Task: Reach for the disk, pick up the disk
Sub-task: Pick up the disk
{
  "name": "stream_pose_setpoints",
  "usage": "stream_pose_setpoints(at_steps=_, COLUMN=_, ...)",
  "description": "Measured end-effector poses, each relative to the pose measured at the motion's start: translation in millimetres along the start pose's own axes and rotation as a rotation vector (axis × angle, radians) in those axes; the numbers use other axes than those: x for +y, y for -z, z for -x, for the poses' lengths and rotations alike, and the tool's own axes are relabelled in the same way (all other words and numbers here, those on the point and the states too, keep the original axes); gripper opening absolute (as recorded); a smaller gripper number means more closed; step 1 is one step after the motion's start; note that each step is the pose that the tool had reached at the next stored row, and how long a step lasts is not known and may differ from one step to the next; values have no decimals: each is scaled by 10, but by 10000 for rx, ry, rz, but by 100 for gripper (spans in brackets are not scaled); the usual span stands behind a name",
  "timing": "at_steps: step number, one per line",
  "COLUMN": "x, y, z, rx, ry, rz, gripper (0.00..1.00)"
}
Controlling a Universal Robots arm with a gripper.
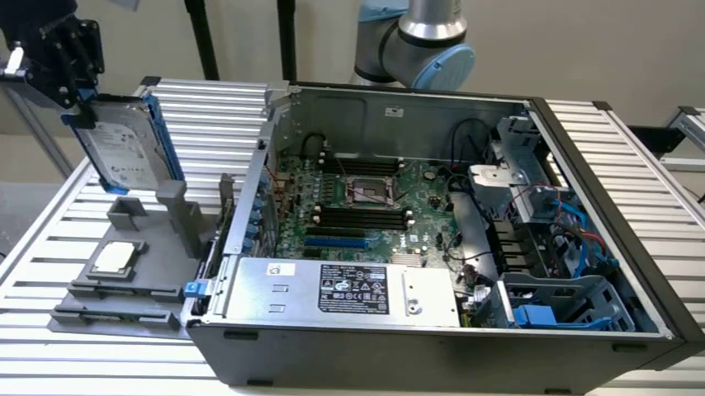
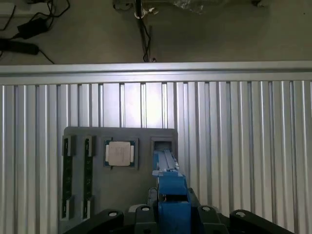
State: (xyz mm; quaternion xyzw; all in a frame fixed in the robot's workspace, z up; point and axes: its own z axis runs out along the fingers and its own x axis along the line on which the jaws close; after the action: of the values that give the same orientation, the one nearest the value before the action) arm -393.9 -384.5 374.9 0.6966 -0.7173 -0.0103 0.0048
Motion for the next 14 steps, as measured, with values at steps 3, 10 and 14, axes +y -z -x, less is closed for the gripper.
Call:
stream_pose_setpoints(at_steps=3, x=-62, y=138, z=-5, rx=-21, ry=34, rz=1, gripper=33)
stream_pose_setpoints(at_steps=10, x=-232, y=459, z=-30, rx=-123, ry=120, rz=3, gripper=33)
stream_pose_setpoints(at_steps=14, x=-354, y=643, z=-56, rx=-144, ry=136, rz=3, gripper=33)
